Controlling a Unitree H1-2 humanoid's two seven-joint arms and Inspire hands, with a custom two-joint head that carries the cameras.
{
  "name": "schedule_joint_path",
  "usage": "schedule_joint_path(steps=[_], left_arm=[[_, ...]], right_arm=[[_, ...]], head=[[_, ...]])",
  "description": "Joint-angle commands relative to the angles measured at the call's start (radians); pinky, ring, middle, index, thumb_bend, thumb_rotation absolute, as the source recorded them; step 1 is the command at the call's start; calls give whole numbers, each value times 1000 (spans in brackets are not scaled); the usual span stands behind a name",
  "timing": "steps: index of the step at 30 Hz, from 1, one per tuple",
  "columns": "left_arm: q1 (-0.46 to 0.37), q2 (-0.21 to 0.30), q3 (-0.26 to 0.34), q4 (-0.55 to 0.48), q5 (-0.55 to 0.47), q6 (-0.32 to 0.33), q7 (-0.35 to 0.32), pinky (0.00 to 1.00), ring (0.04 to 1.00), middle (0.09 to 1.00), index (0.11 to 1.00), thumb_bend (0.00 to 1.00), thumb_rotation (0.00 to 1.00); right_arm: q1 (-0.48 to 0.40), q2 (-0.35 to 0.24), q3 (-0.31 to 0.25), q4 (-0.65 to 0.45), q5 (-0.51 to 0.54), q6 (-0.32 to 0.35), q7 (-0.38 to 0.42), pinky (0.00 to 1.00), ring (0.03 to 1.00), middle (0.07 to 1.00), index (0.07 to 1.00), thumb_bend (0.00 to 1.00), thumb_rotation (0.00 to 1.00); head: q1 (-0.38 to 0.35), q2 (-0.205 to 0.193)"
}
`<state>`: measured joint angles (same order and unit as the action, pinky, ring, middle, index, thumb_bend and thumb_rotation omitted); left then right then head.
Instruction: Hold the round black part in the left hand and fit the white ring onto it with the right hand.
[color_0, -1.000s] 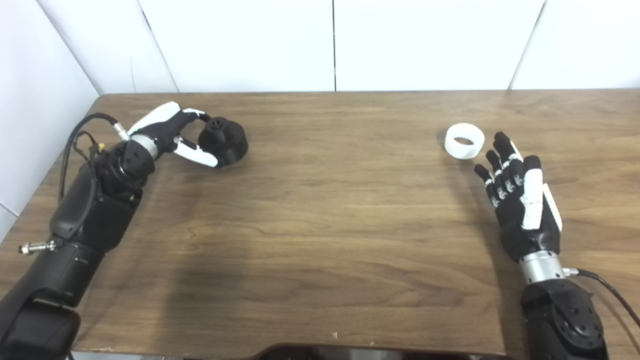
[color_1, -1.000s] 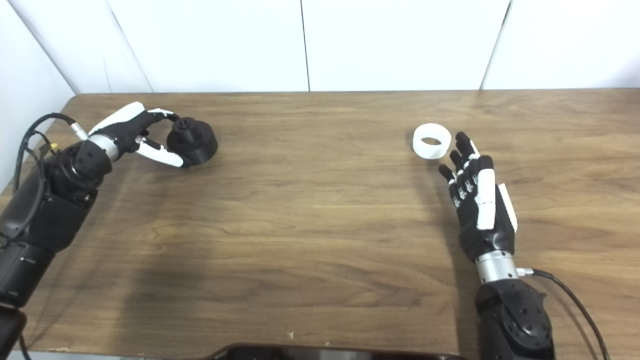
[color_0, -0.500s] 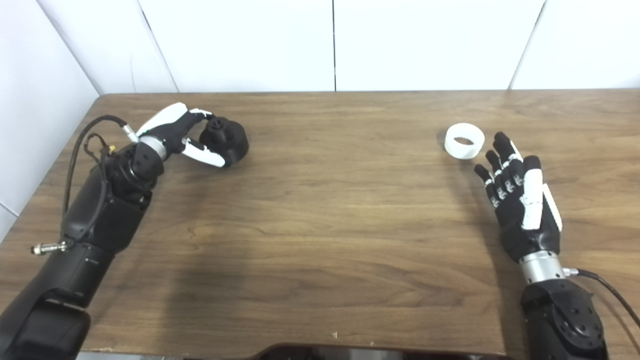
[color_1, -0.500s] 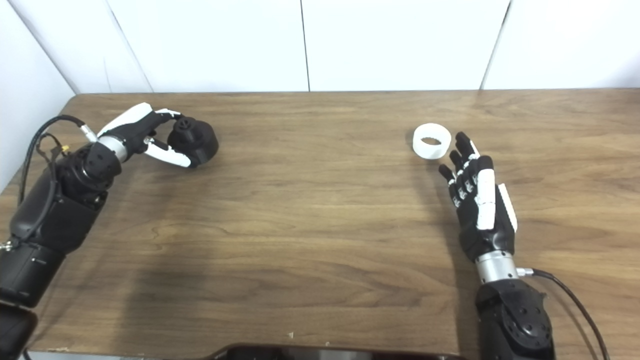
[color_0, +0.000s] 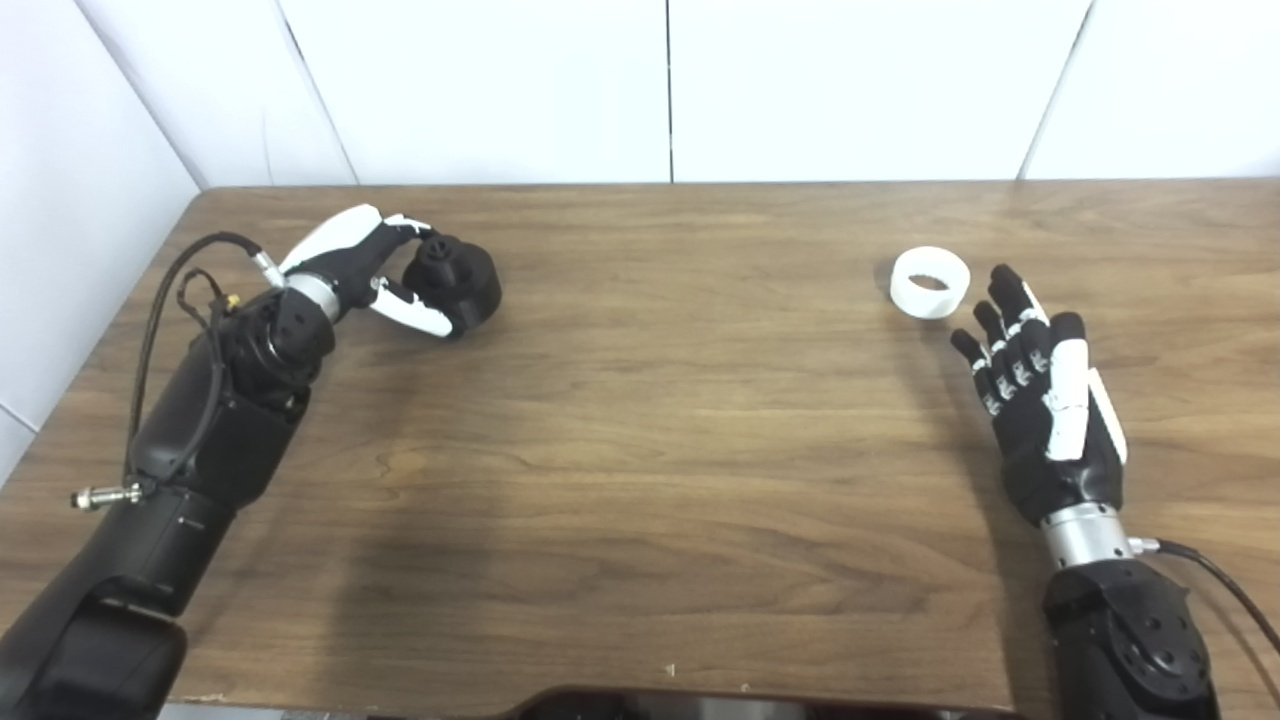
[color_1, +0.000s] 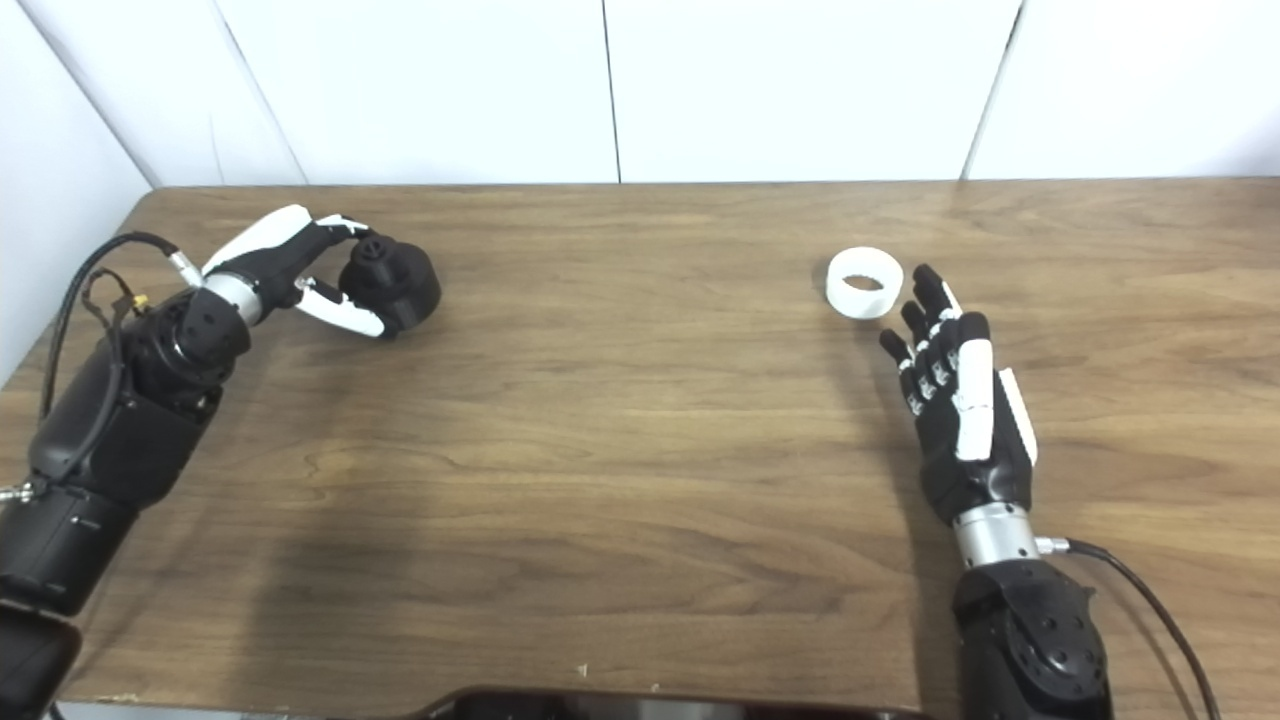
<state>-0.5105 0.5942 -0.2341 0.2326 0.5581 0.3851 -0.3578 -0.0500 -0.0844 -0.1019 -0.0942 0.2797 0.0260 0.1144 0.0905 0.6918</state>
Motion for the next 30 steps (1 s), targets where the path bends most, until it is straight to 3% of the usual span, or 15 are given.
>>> schedule_joint_path(steps=[1,9,30], left_arm=[[-56,22,10,-10,23,-6,26,897,1000,960,774,820,133],[-47,21,13,-12,25,-20,56,889,1000,923,662,774,64],[-24,8,16,-29,19,-23,91,886,983,903,626,786,66]], right_arm=[[-15,-4,-6,-31,15,-25,12,950,1000,1000,943,559,1000],[-17,-11,-2,-27,22,-27,17,957,1000,1000,946,563,1000],[-28,-21,1,-25,31,-21,21,957,1000,1000,948,568,1000]], head=[[1,1],[3,2],[3,2]])
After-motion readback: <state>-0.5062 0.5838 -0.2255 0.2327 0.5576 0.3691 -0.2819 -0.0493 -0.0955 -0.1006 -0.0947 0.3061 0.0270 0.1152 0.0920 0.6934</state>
